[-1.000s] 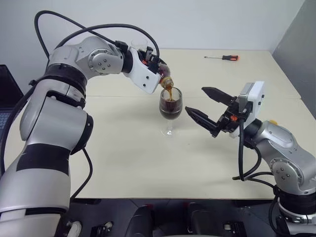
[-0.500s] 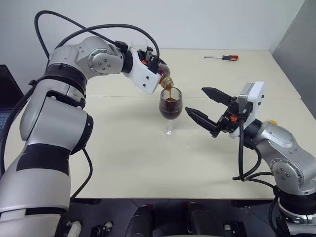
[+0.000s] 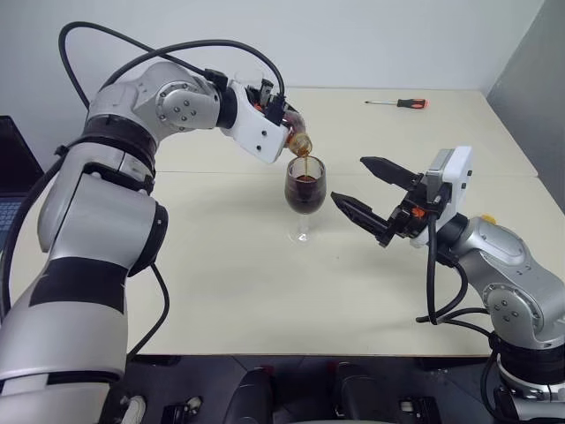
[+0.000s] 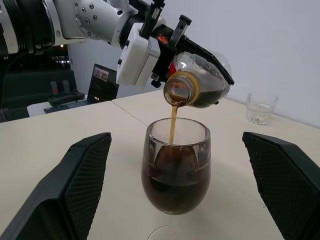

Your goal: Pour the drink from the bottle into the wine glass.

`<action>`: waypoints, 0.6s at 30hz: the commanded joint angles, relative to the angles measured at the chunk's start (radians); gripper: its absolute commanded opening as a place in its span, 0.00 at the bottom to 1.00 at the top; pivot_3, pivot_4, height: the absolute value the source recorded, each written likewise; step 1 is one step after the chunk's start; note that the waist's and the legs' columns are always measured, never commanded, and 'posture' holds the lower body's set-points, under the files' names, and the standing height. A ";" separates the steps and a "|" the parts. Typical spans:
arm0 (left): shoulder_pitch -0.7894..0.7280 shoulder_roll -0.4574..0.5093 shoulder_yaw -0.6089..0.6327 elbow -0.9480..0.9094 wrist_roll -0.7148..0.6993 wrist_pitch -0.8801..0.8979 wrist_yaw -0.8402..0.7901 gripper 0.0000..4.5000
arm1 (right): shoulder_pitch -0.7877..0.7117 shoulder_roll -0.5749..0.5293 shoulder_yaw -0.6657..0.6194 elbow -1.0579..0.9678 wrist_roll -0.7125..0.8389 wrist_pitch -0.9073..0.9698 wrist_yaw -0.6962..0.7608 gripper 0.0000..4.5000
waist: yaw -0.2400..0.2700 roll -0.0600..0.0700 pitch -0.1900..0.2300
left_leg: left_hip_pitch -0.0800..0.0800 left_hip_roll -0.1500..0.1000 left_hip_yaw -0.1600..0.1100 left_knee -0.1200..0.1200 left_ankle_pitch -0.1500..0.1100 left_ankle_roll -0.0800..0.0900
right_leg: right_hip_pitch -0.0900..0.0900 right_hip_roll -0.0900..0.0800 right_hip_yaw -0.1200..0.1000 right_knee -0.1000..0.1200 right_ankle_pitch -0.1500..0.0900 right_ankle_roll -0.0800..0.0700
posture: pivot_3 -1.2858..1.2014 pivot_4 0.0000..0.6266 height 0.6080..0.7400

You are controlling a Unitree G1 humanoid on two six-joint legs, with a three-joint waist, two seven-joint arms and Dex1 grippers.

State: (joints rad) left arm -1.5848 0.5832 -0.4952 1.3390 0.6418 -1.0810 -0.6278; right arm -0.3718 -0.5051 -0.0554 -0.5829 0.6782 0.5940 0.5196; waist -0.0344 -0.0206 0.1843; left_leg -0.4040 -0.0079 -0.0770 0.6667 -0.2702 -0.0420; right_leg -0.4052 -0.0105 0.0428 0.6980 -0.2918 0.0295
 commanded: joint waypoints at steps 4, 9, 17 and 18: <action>0.024 0.003 0.079 -0.014 -0.107 0.023 -0.091 0.29 | 0.001 -0.006 -0.014 -0.014 -0.009 -0.019 0.007 1.00 | -0.001 0.000 0.000 | 0.000 0.000 0.000 0.000 0.000 0.000 | 0.000 0.000 0.000 0.000 0.000 0.000 | 0.52 0.24 1.00; 0.051 -0.002 0.126 -0.021 -0.176 0.056 -0.165 0.29 | -0.002 -0.003 -0.013 -0.009 -0.014 -0.019 0.011 1.00 | -0.001 0.000 0.000 | 0.000 0.000 0.000 0.001 0.000 0.000 | 0.000 0.000 0.000 0.000 0.000 0.000 | 0.52 0.24 1.00; 0.102 -0.049 0.284 -0.039 -0.374 0.200 -0.371 0.29 | -0.002 -0.003 -0.014 0.003 -0.022 -0.023 0.015 1.00 | -0.004 0.000 0.000 | -0.001 0.000 -0.001 0.003 0.000 0.000 | 0.000 0.000 -0.001 0.001 0.000 0.000 | 0.52 0.24 1.00; 0.106 -0.053 0.298 -0.043 -0.391 0.217 -0.387 0.29 | -0.001 -0.003 -0.015 0.005 -0.024 -0.024 0.017 1.00 | -0.004 0.000 0.000 | -0.001 0.000 -0.001 0.004 0.000 0.000 | 0.000 0.000 -0.001 0.001 0.000 0.000 | 0.52 0.24 1.00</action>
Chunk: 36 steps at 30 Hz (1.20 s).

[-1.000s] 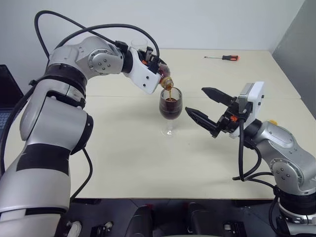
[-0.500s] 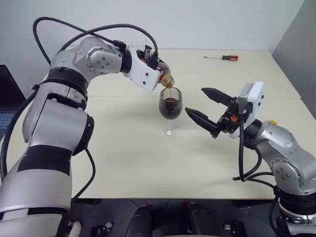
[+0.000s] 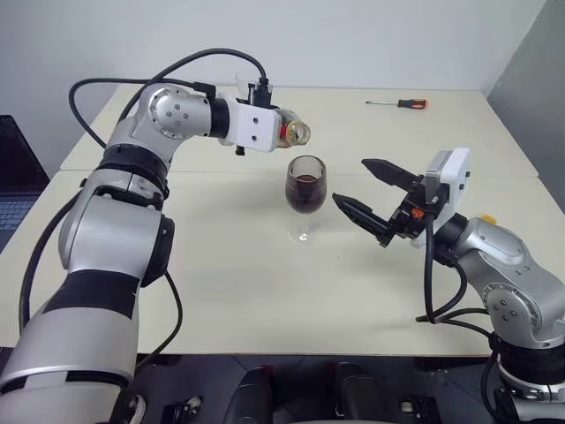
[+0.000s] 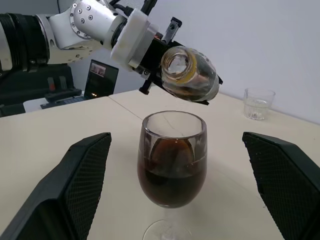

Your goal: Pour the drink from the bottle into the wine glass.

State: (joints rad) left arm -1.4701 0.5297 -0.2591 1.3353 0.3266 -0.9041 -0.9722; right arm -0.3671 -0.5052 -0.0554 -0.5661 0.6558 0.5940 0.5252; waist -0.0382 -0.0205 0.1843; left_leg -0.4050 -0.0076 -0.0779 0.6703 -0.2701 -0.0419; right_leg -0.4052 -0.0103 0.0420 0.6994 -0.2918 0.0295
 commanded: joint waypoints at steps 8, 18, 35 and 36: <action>0.025 -0.033 0.171 -0.077 -0.197 0.191 -0.114 0.29 | 0.002 -0.003 -0.015 -0.017 -0.010 -0.031 0.021 1.00 | -0.002 0.000 0.000 | -0.002 0.000 -0.002 0.005 0.000 0.000 | 0.000 0.000 -0.001 0.002 0.000 0.000 | 0.52 0.24 1.00; 0.132 -0.068 0.302 -0.212 -0.356 0.443 -0.086 0.29 | -0.002 0.018 -0.025 -0.073 0.055 -0.030 0.034 1.00 | -0.003 0.000 0.000 | -0.003 0.001 -0.003 0.007 0.000 0.000 | 0.000 0.000 -0.001 0.003 0.000 0.000 | 0.52 0.24 1.00; 0.625 -0.103 0.462 -0.968 -0.531 1.010 0.352 0.29 | 0.211 0.022 0.039 -0.137 0.025 -0.177 0.156 1.00 | 0.004 0.000 0.000 | -0.003 0.001 -0.007 0.008 0.000 0.000 | 0.000 -0.006 -0.001 0.004 0.000 0.000 | 0.52 0.24 1.00; 0.640 -0.104 0.467 -0.993 -0.536 1.027 0.372 0.29 | 0.217 0.021 0.039 -0.137 0.026 -0.183 0.163 1.00 | 0.006 0.000 -0.001 | -0.003 0.001 -0.007 0.008 0.000 0.000 | 0.000 -0.006 -0.001 0.004 0.000 0.000 | 0.52 0.24 1.00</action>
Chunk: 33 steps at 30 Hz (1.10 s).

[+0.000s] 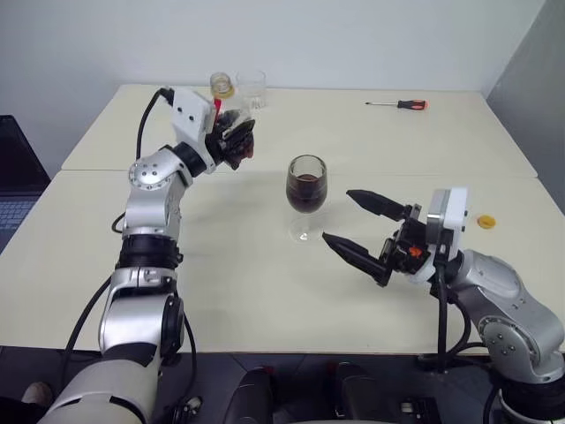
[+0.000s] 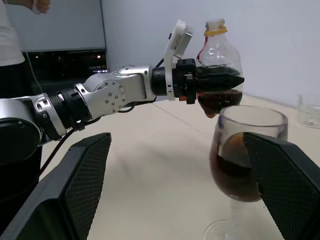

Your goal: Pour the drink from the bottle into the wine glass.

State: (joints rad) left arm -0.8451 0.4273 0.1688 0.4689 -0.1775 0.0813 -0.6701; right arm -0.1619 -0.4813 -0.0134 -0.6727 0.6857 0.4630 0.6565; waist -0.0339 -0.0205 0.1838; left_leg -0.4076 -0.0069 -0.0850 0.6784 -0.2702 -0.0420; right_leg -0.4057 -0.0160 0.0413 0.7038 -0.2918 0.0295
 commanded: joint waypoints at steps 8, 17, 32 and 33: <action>0.261 -0.011 0.104 -0.367 -0.076 0.152 0.211 0.29 | 0.069 0.007 0.008 -0.048 -0.029 -0.107 0.030 1.00 | 0.005 0.000 -0.001 | 0.001 0.000 0.001 0.000 0.000 0.000 | 0.001 -0.001 0.000 0.000 0.000 0.000 | 0.52 0.24 1.00; 0.418 -0.006 0.130 -0.486 -0.107 0.195 0.269 0.29 | 0.154 0.043 -0.005 -0.122 -0.044 -0.075 -0.120 1.00 | 0.009 -0.002 -0.002 | 0.002 0.000 0.001 0.000 0.000 0.000 | 0.001 -0.002 0.000 0.000 0.000 0.000 | 0.52 0.24 1.00; 0.347 0.017 0.147 -0.270 -0.110 0.096 0.257 0.29 | 0.140 0.062 0.012 -0.173 -0.010 0.004 -0.259 1.00 | 0.009 -0.003 -0.002 | 0.002 0.000 0.001 -0.001 0.000 0.000 | 0.002 -0.001 0.000 0.000 0.000 0.000 | 0.52 0.24 1.00; 0.330 0.023 0.149 -0.222 -0.108 0.072 0.248 0.29 | 0.133 0.063 0.013 -0.170 -0.009 0.008 -0.262 1.00 | 0.009 -0.003 -0.002 | 0.002 0.000 0.001 -0.001 0.000 0.000 | 0.002 -0.001 0.000 0.000 0.000 0.000 | 0.52 0.24 1.00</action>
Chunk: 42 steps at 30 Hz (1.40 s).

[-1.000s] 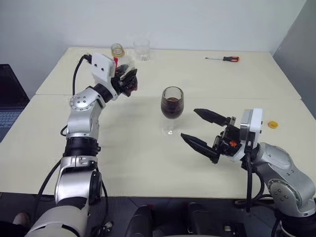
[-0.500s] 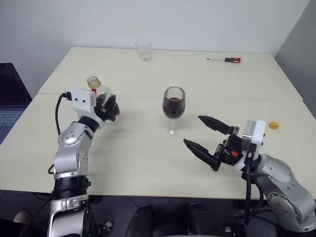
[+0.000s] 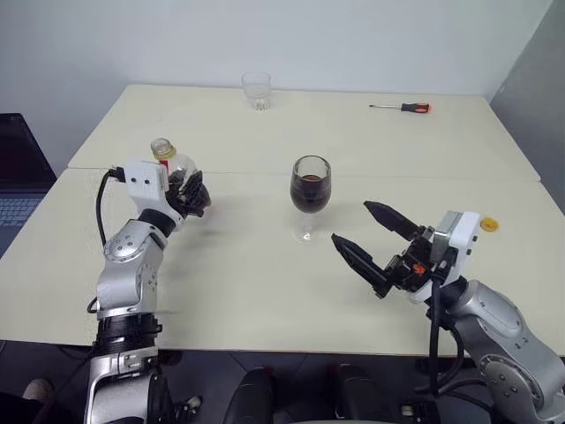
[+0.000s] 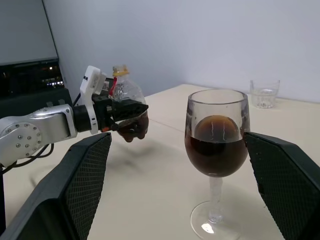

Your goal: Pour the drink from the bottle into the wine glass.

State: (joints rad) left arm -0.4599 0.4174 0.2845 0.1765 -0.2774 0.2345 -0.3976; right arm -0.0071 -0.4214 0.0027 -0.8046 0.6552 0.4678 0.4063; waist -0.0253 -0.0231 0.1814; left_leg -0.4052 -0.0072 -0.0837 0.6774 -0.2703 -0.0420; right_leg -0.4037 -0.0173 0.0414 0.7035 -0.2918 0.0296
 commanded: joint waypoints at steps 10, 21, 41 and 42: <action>-0.250 0.102 0.036 0.519 0.022 -0.325 -0.079 0.29 | -0.069 0.005 -0.001 -0.022 0.025 0.028 -0.029 1.00 | -0.001 -0.001 0.000 | 0.000 0.000 0.000 0.000 0.000 0.000 | 0.000 0.001 -0.001 -0.001 0.000 0.000 | 0.52 0.24 1.00; -0.220 0.072 0.031 0.650 0.007 -0.380 -0.105 0.29 | -0.092 0.005 -0.007 -0.013 0.024 0.039 -0.038 1.00 | -0.003 -0.001 -0.001 | 0.000 0.000 0.000 -0.001 0.000 0.000 | 0.000 0.000 0.000 -0.001 0.000 0.000 | 0.52 0.24 1.00; -0.184 0.071 0.033 0.612 0.003 -0.374 -0.106 0.99 | -0.085 0.000 -0.013 0.003 0.014 0.024 -0.017 1.00 | -0.004 -0.002 -0.001 | 0.000 0.000 0.000 -0.001 0.000 0.000 | 0.000 0.000 0.000 -0.001 0.000 0.000 | 0.52 0.24 1.00; -0.183 0.073 0.034 0.608 0.001 -0.371 -0.107 0.99 | -0.083 -0.001 -0.014 0.002 0.015 0.024 -0.015 1.00 | -0.004 -0.002 -0.001 | 0.000 0.000 0.000 -0.001 0.000 0.000 | 0.000 0.000 0.000 -0.001 0.000 0.000 | 0.52 0.24 1.00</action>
State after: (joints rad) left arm -0.6391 0.4797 0.3107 0.8164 -0.2666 -0.1351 -0.4968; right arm -0.0907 -0.4196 0.0098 -0.7807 0.6595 0.5126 0.3851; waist -0.0291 -0.0247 0.1805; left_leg -0.4051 -0.0073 -0.0837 0.6764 -0.2705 -0.0418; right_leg -0.4037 -0.0172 0.0412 0.7025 -0.2918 0.0296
